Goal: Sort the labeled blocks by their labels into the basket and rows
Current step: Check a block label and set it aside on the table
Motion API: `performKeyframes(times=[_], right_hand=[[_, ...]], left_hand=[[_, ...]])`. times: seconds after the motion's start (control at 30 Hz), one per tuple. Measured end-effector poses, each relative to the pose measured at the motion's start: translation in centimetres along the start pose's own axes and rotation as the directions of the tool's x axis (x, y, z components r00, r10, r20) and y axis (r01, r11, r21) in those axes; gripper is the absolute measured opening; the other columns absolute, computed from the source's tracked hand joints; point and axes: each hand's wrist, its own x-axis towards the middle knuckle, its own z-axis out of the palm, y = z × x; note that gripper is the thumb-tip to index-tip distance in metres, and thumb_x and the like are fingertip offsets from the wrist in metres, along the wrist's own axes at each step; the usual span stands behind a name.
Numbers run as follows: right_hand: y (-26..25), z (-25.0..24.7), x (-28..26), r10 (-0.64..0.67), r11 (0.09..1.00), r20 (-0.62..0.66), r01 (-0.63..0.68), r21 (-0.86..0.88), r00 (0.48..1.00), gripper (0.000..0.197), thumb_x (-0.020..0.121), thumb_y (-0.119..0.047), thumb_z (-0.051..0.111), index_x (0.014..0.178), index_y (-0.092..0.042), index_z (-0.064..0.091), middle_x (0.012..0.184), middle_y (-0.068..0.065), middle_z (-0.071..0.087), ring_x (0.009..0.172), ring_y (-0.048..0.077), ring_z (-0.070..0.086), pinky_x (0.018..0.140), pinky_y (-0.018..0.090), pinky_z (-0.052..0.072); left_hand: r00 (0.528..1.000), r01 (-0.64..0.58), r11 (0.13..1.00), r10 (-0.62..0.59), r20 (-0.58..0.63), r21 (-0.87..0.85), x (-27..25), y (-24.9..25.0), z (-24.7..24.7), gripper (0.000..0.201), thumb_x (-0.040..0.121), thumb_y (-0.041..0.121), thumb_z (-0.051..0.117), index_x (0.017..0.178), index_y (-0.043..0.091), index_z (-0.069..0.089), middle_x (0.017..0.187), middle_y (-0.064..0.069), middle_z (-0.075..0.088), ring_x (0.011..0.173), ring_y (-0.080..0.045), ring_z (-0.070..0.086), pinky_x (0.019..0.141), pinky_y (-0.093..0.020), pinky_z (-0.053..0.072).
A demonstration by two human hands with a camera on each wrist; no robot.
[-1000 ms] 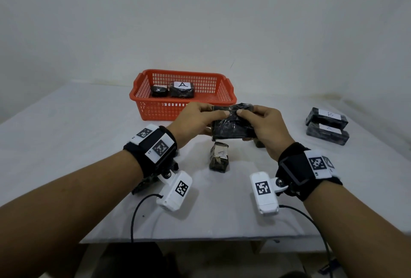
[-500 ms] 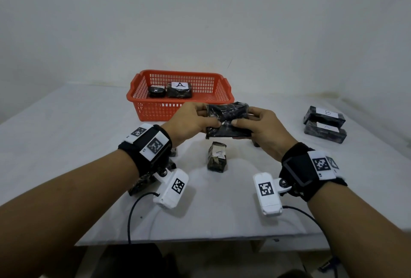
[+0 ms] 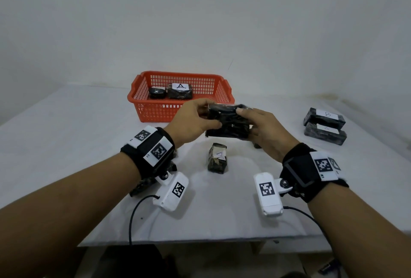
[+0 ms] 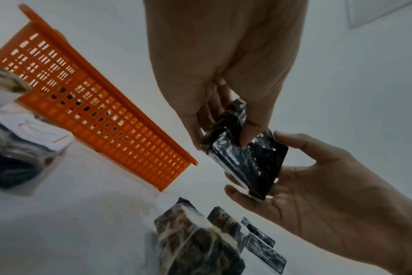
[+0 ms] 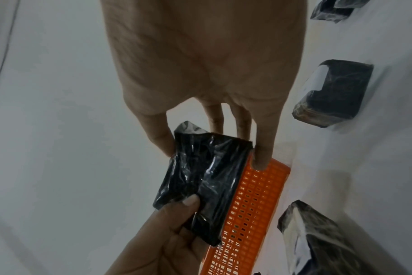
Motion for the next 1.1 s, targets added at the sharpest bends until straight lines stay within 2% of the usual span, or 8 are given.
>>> performKeyframes(times=[0.13, 0.3, 0.4, 0.5, 0.63, 0.73, 0.93, 1.1], right_hand=[[0.5, 0.0, 0.1, 0.051, 0.997, 0.033, -0.053, 0.047, 0.998, 0.041, 0.099, -0.034, 0.065, 0.124, -0.002, 0.069, 0.129, 0.025, 0.066, 0.118, 0.037, 0.067, 0.099, 0.041, 0.058], [0.6, 0.3, 0.1, 0.002, 0.996, 0.044, -0.006, 0.091, 0.999, 0.032, 0.1, -0.031, 0.064, 0.111, -0.004, 0.075, 0.116, 0.018, 0.07, 0.113, 0.029, 0.067, 0.099, 0.037, 0.058], [0.7, 0.2, 0.5, -0.062, 0.995, -0.014, 0.063, 0.072, 0.998, 0.034, 0.099, -0.021, 0.065, 0.111, 0.009, 0.072, 0.117, 0.025, 0.072, 0.112, 0.031, 0.069, 0.102, 0.04, 0.057], [0.6, 0.2, 0.5, -0.102, 0.994, -0.021, 0.103, 0.024, 0.995, 0.032, 0.099, -0.019, 0.066, 0.109, 0.01, 0.072, 0.094, 0.014, 0.074, 0.093, 0.018, 0.07, 0.097, 0.034, 0.059], [0.5, 0.2, 0.5, -0.104, 0.994, 0.002, 0.103, 0.04, 0.995, 0.037, 0.097, -0.02, 0.068, 0.117, 0.01, 0.068, 0.102, 0.017, 0.074, 0.096, 0.019, 0.07, 0.095, 0.032, 0.059], [0.4, -0.1, 0.4, -0.071, 0.993, 0.066, 0.065, 0.096, 0.995, 0.05, 0.088, -0.028, 0.074, 0.125, 0.004, 0.066, 0.125, 0.021, 0.071, 0.112, 0.025, 0.069, 0.106, 0.037, 0.054], [1.0, -0.3, 0.7, -0.134, 0.989, -0.04, 0.136, 0.054, 0.99, 0.033, 0.094, -0.013, 0.072, 0.12, 0.006, 0.068, 0.123, 0.027, 0.07, 0.118, 0.035, 0.067, 0.106, 0.039, 0.054], [1.0, -0.7, 0.7, -0.11, 0.992, 0.059, 0.106, 0.075, 0.992, 0.035, 0.098, -0.013, 0.065, 0.125, 0.009, 0.065, 0.129, 0.032, 0.064, 0.112, 0.029, 0.065, 0.111, 0.041, 0.05]], left_hand=[[0.999, -0.048, 0.999, 0.048, -0.012, 0.005, -0.1, -0.2, -0.3, 0.039, 0.081, -0.009, 0.078, 0.108, 0.017, 0.066, 0.109, -0.01, 0.075, 0.103, -0.028, 0.073, 0.085, -0.041, 0.063], [0.992, -0.128, 0.989, 0.126, 0.027, 0.079, -0.4, -0.3, -0.5, 0.035, 0.082, -0.004, 0.081, 0.104, 0.021, 0.068, 0.104, 0.002, 0.077, 0.1, -0.014, 0.072, 0.094, -0.029, 0.057], [0.996, -0.087, 0.993, 0.084, 0.044, 0.081, -0.5, -0.3, -0.5, 0.036, 0.082, 0.019, 0.087, 0.113, 0.022, 0.07, 0.109, 0.008, 0.077, 0.104, -0.008, 0.071, 0.098, -0.029, 0.055], [0.993, 0.02, 1.0, -0.021, 0.115, 0.012, -0.6, -0.1, -0.3, 0.037, 0.088, 0.044, 0.078, 0.12, 0.026, 0.072, 0.116, 0.004, 0.076, 0.111, -0.012, 0.07, 0.102, -0.034, 0.054], [0.995, 0.093, 0.984, -0.085, 0.059, -0.155, -0.3, -0.1, -0.4, 0.033, 0.097, 0.032, 0.071, 0.114, 0.005, 0.075, 0.118, -0.019, 0.074, 0.116, -0.033, 0.07, 0.106, -0.046, 0.055], [0.997, 0.08, 0.976, -0.078, 0.016, -0.205, -0.1, -0.1, -0.5, 0.029, 0.096, 0.029, 0.072, 0.112, 0.005, 0.077, 0.114, -0.015, 0.077, 0.111, -0.026, 0.073, 0.103, -0.044, 0.057], [0.985, 0.115, 0.962, -0.077, 0.156, -0.249, -0.3, -0.2, -0.6, 0.037, 0.097, 0.028, 0.07, 0.126, 0.006, 0.07, 0.126, -0.014, 0.073, 0.12, -0.027, 0.069, 0.106, -0.041, 0.054], [0.997, 0.08, 0.971, -0.078, 0.018, -0.225, -0.3, -0.4, -0.3, 0.021, 0.097, 0.013, 0.068, 0.113, 0.0, 0.074, 0.119, -0.02, 0.074, 0.115, -0.03, 0.071, 0.104, -0.04, 0.057]])
